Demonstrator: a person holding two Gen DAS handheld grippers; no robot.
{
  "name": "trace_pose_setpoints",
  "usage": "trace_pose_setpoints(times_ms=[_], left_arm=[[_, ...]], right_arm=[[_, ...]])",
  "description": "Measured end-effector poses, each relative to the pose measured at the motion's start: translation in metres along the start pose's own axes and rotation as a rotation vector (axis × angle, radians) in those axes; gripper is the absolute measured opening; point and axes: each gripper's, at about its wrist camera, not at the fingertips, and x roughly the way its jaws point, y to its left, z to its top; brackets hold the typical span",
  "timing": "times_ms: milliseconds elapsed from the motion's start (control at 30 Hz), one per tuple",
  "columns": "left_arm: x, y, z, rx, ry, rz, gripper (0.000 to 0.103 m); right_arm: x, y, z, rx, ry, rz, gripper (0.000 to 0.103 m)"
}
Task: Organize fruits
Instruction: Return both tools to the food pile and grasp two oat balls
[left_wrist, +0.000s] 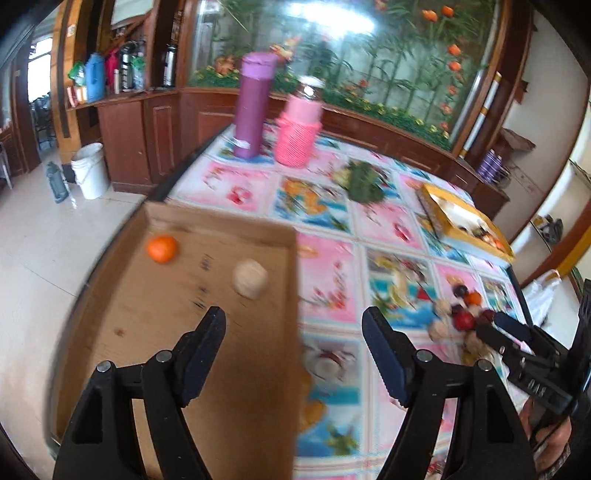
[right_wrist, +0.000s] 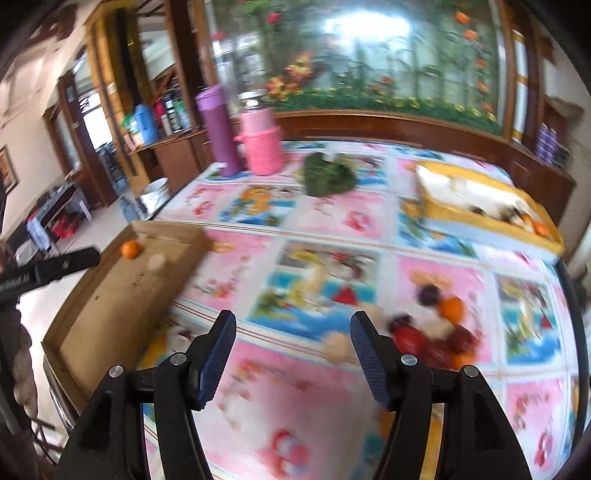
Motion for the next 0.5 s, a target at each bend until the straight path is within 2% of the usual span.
trace_pose_setpoints(times_ms=[133,267,500], left_arm=[[0.018,-0.025,-0.024,-0.002,0.059,-0.048,0.076],[0.029,-0.044,-0.045,-0.002,0.106,-0.083,0.076],[0.034,-0.072,-0.06,0.067,0.116,-0.078,0.076]], right_arm=[[-0.023,-0.053,-0.023,0.11,-0.01,-0.059,0.069],[-0.038,-0.09,-0.043,0.175,-0.013,-0.108,0.069],[-0.047,-0.133,-0.066,0.216,0.004,-0.162,0.069]])
